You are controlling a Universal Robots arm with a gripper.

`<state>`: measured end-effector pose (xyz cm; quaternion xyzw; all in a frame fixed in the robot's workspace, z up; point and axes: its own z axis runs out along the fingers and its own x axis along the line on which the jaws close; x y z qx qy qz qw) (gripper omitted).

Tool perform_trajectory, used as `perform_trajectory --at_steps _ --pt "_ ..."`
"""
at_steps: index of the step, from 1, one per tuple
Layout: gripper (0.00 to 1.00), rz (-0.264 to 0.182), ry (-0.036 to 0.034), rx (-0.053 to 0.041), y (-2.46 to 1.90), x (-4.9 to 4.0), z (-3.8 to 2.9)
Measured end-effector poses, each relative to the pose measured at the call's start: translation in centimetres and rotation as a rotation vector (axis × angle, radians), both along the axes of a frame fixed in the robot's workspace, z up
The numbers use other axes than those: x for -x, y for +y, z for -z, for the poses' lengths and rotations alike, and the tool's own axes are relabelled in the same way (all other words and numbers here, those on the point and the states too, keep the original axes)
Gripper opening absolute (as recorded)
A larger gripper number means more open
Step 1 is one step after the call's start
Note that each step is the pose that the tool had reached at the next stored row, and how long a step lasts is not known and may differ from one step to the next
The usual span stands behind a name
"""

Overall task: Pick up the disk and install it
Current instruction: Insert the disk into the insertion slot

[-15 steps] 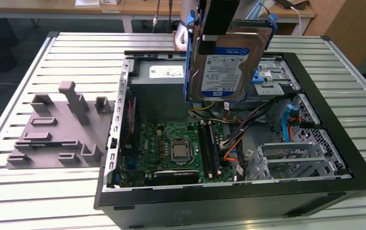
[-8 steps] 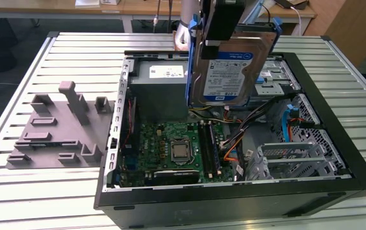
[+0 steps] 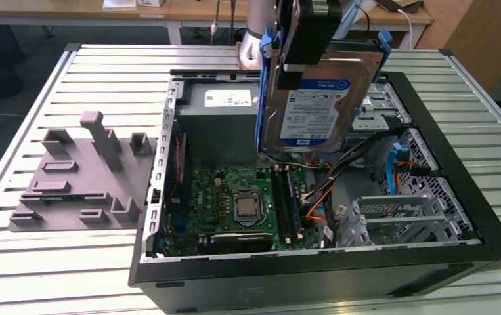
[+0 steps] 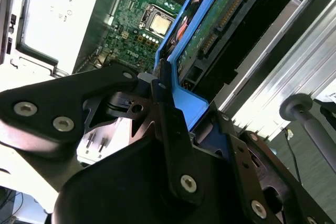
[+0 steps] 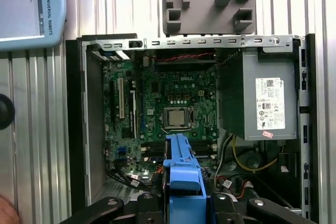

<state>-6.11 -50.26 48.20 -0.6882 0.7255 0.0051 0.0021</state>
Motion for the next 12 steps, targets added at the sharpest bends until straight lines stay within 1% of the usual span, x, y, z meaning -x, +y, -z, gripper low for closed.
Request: perform_trajectory --at_steps 2,6,7,8,10,12 --pt "0.36 0.000 -0.0001 -0.0001 -0.36 0.00 0.02" --pt "0.36 0.000 0.0000 0.0000 -1.23 -0.01 0.07" --pt "0.36 0.000 0.0000 -0.0001 -2.02 -0.05 0.11" --pt "0.36 0.000 0.0001 0.0000 -2.38 -0.13 0.13" --pt "0.36 0.000 -0.0001 -0.0002 -2.52 -0.41 0.17" --pt "0.36 0.000 0.0000 0.0001 -2.57 -0.75 0.17"
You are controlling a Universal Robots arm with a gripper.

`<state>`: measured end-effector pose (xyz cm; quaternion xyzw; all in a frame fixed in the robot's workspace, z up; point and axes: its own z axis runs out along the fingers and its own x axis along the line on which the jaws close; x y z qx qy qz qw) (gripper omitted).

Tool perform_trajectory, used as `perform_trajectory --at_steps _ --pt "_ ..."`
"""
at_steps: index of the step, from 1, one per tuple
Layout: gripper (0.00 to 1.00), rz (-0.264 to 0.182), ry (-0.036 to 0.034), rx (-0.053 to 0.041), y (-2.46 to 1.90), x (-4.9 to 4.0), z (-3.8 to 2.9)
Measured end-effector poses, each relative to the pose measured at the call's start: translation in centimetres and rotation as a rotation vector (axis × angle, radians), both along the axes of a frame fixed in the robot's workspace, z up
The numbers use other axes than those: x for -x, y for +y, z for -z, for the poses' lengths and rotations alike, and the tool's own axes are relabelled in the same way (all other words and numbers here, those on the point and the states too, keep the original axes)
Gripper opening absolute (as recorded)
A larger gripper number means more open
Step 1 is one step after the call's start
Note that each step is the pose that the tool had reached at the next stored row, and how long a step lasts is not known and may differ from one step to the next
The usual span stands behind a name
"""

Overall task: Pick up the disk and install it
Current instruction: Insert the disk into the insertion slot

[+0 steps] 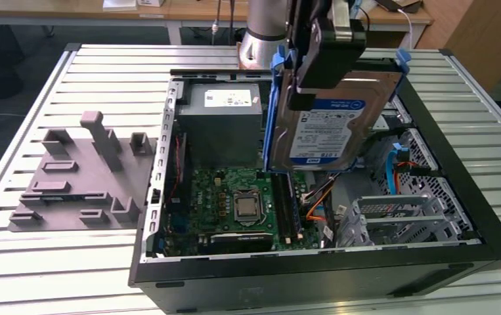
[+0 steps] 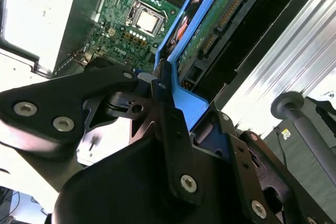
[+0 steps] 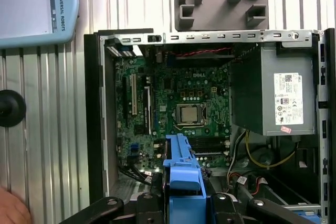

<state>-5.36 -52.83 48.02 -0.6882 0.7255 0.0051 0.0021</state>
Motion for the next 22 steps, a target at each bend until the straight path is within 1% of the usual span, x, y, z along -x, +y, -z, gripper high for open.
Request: perform_trajectory --at_steps 3,10,17,19,22 --pt "0.36 0.000 0.0000 0.0000 -0.03 -0.30 0.01" --pt "0.36 0.000 -0.0001 -0.0001 -0.07 -0.32 0.02" --pt "0.36 0.000 0.0000 0.0008 -0.79 -0.33 0.03" --pt "0.36 0.000 0.0000 0.0010 -0.91 -0.42 0.03" --pt "0.36 0.000 0.0000 0.0009 -0.98 -0.82 0.05"
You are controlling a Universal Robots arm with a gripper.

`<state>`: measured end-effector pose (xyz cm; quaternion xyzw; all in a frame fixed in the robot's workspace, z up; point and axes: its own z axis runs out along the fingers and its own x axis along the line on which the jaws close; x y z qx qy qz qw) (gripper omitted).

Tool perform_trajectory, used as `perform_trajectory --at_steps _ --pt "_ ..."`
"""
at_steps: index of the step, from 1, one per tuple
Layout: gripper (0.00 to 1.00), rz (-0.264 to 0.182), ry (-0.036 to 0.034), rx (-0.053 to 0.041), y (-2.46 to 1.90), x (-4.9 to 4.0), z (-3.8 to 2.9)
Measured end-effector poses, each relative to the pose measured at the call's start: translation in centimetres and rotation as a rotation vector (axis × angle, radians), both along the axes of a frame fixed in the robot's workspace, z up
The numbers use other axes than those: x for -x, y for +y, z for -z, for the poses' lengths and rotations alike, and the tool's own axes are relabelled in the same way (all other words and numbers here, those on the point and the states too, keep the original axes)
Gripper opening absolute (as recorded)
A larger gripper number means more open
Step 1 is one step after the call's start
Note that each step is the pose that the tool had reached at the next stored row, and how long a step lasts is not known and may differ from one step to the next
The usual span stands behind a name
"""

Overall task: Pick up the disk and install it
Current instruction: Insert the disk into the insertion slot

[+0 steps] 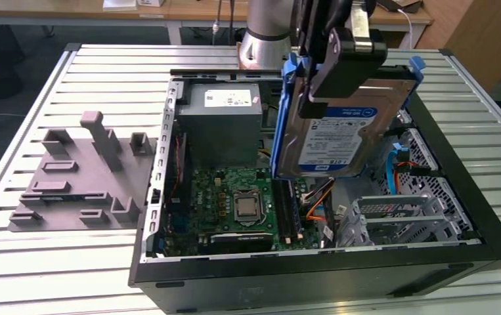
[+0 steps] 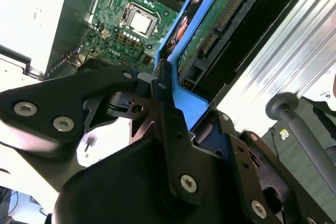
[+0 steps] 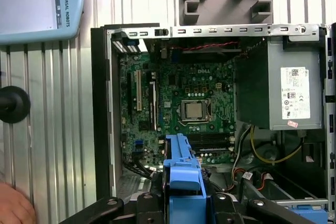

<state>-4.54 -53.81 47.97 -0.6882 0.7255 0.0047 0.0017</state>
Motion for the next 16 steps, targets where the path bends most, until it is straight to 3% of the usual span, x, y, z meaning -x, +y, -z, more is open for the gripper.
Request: perform_trajectory --at_steps 6,16 --pt "0.36 0.000 0.0000 -0.0001 -0.13 -0.55 0.02" --pt "0.36 0.000 -0.0001 0.0000 -0.92 -1.04 0.08"
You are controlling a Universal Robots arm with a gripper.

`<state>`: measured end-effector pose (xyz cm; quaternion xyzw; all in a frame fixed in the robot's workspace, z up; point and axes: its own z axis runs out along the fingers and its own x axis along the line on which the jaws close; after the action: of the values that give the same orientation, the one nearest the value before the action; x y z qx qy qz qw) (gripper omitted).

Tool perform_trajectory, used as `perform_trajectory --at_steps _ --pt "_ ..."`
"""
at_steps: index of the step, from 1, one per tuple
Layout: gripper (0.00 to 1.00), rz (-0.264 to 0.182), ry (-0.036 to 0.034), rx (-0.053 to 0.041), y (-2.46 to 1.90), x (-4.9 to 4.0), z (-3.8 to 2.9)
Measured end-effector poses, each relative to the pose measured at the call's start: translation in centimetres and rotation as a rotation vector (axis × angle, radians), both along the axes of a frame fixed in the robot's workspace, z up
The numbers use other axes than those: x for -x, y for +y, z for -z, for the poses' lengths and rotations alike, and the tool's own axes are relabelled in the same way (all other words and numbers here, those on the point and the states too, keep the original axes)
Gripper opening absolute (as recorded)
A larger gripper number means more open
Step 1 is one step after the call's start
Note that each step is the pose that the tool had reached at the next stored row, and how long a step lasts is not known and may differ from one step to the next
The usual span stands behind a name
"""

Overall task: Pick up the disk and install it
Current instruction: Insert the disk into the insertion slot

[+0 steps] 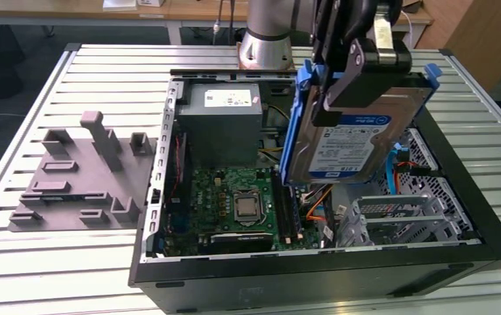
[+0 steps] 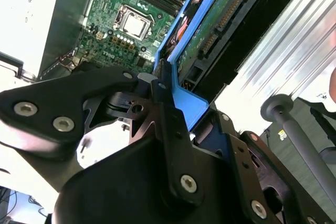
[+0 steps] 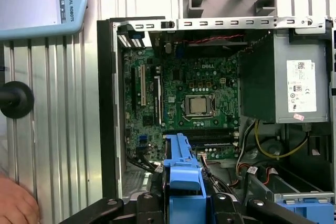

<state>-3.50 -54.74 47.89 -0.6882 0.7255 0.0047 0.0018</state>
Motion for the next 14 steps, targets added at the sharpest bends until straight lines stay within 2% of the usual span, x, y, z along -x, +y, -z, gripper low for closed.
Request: perform_trajectory --at_steps 10,14 --pt "0.36 0.000 0.0000 0.0003 -0.22 -1.53 0.12" --pt "0.36 0.000 0.0001 0.0003 -0.23 -1.62 0.13"
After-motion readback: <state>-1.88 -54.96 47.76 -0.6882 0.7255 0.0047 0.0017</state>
